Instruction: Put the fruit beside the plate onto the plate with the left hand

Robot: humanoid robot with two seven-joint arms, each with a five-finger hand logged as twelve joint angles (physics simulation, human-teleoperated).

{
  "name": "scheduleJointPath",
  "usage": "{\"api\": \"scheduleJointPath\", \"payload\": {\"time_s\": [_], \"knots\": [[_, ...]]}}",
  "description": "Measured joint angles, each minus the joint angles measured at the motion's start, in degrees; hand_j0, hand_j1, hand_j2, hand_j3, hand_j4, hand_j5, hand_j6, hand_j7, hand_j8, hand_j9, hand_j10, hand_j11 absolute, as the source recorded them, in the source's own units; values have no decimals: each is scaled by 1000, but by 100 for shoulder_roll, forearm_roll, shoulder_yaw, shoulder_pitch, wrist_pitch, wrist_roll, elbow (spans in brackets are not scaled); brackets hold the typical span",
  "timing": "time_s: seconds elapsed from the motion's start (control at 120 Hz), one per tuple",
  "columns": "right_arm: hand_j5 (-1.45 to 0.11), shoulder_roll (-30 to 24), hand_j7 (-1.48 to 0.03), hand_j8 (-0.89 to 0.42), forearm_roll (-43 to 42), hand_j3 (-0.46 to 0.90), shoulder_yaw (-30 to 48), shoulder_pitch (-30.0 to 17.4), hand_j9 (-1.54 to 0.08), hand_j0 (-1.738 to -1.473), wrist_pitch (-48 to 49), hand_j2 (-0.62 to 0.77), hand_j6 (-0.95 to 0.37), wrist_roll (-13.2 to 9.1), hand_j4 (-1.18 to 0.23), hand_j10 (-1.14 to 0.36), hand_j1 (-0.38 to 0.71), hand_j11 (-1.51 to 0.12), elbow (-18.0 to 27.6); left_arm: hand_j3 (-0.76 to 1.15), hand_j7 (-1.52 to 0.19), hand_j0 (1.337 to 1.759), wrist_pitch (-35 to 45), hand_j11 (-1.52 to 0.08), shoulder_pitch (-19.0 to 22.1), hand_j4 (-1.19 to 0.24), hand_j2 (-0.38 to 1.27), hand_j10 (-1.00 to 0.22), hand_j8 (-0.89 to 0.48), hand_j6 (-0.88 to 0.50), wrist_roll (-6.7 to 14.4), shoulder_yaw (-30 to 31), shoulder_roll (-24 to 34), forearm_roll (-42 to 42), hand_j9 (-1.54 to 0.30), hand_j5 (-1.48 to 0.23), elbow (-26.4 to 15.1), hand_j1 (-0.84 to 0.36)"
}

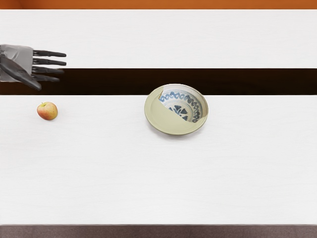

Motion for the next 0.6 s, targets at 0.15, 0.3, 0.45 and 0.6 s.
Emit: {"api": "scheduleJointPath", "payload": {"time_s": [0.15,0.3,0.45,0.6], "knots": [[0,0,0,0,-1,0,0,0,0,-1658,-5,0,-1,-18,0,0,-349,0,2,0,-18,1658,0,-18,1,-13,1,-13,-13,-13,0,1,9,21,-18,-18,-70,332],[0,0,0,0,-2,0,-3,1,0,-1658,-5,0,-1,-24,0,0,-349,0,10,0,-18,1658,-1,-18,-80,-13,1,-13,-13,-13,0,-38,28,179,-18,-18,-89,331],[0,0,0,0,1,0,2,33,0,-1658,-5,0,0,-25,0,0,-349,0,16,0,-22,1658,1,-22,-547,-16,2,-16,-16,-16,0,-76,149,1763,-22,-22,-793,329],[0,0,0,0,1,0,3,81,0,-1658,-5,0,-1,-26,0,0,-349,0,18,0,-25,1658,1159,-25,-368,-21,3,-21,-22,-22,0,87,-376,4099,-25,-25,-1711,326]]}}
